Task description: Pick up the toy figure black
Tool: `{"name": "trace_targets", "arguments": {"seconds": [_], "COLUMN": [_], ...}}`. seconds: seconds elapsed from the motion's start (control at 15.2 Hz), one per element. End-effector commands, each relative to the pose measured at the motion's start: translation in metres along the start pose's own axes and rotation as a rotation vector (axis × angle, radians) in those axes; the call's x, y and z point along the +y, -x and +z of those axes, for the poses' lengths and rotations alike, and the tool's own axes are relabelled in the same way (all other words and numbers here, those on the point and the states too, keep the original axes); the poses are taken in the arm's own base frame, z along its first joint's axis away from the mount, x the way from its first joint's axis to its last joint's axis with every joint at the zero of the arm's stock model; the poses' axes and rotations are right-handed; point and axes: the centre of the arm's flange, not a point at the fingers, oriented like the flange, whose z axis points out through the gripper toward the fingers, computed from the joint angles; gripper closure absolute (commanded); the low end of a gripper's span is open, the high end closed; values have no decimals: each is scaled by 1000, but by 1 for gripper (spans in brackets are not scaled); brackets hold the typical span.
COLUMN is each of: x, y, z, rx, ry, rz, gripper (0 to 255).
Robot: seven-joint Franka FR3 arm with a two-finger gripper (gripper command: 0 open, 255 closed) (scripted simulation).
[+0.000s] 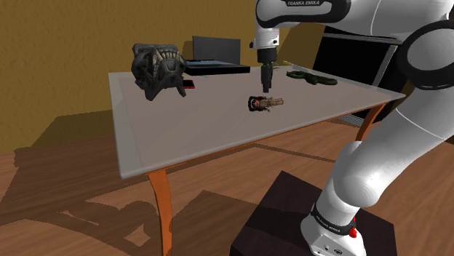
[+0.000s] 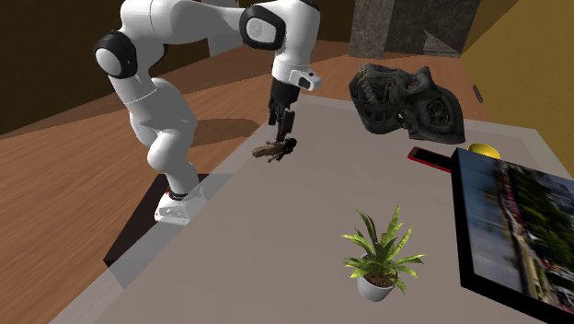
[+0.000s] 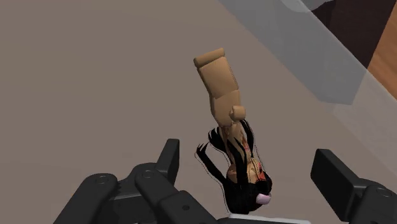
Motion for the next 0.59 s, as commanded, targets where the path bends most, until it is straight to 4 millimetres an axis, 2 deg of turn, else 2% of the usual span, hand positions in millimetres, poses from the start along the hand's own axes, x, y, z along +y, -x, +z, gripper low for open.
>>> {"name": "trace_targets", "arguments": {"seconds": [0.0, 0.4, 0.53], "x": [8, 11, 11], "y": [-7, -13, -14], "z": [4, 35, 38], "rx": [-6, -6, -6], "ry": [0, 0, 0], "rz": [-26, -26, -26], "gripper": [0, 0, 0]}}
